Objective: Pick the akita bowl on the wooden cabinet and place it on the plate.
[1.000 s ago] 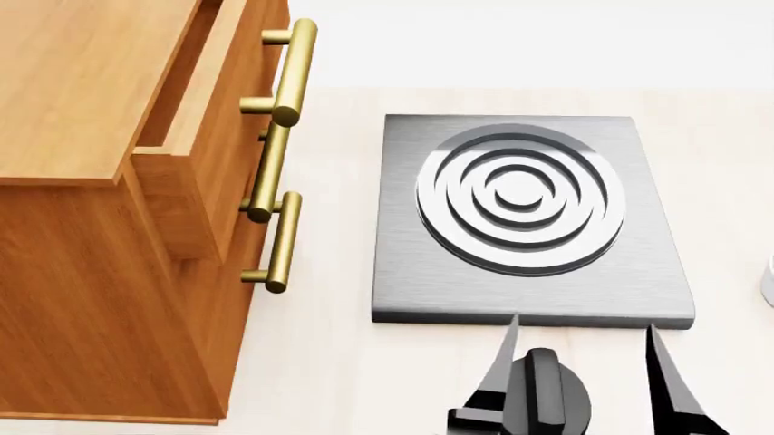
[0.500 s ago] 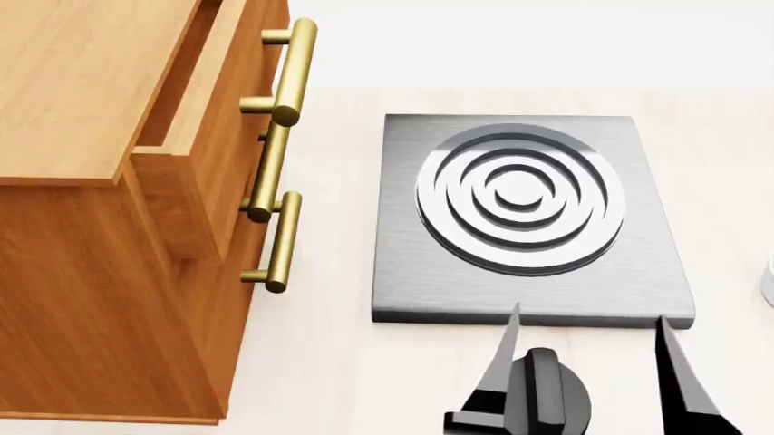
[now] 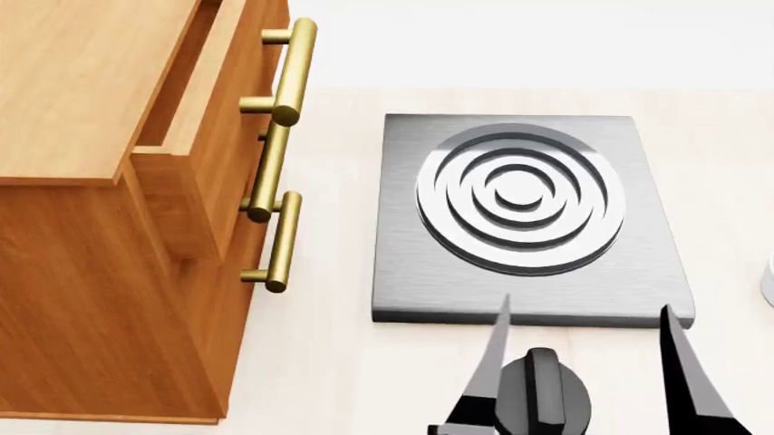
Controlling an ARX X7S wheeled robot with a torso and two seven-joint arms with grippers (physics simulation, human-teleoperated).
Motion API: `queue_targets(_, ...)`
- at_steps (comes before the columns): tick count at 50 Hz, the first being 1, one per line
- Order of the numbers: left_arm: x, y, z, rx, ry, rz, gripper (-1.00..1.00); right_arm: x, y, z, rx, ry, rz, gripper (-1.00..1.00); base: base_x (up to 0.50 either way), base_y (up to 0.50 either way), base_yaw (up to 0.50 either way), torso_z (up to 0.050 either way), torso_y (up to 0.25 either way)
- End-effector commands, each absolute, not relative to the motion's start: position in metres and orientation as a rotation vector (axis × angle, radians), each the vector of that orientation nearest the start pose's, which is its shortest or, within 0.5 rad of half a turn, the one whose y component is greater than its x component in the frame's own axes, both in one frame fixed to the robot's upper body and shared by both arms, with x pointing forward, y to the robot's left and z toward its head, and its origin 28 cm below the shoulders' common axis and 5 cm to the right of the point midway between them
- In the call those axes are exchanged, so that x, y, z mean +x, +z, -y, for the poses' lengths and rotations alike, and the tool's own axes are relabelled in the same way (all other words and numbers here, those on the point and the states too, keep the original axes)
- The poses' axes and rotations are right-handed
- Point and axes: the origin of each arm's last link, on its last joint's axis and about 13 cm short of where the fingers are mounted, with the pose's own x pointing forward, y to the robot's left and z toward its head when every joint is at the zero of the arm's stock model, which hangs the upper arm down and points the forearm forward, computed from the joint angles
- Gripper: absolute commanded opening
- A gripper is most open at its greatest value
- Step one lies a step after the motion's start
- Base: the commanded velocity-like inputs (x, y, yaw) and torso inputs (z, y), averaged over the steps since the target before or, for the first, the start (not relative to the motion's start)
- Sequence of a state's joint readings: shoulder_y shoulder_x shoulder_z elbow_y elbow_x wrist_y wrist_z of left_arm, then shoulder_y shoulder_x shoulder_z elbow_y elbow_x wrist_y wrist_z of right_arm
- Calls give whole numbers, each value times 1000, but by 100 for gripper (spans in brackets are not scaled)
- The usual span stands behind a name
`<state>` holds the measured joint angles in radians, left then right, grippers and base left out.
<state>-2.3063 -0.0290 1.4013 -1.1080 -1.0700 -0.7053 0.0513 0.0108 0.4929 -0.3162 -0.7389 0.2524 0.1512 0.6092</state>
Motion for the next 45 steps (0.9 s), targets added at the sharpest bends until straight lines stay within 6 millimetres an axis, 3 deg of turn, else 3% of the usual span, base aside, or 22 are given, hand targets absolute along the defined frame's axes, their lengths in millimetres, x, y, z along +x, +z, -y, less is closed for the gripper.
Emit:
queue_targets(1, 321, 520, -161, 544, -183, 185, -100, 167, 148, 97, -18, -54, 485, 100, 0, 0, 0, 0, 0)
queue_targets(10, 302, 510, -163, 548, -209, 191, -100, 164, 152, 95, -20, -45, 501, 100, 0, 0, 0, 0, 0)
queue_targets(24, 285, 510, -164, 549, -218, 198, -100, 150, 166, 92, -30, -36, 559, 100, 0, 0, 0, 0, 0)
queue_targets(45, 260, 503, -158, 565, -258, 207, -100, 144, 173, 91, -35, -38, 581, 100, 0, 0, 0, 0, 1)
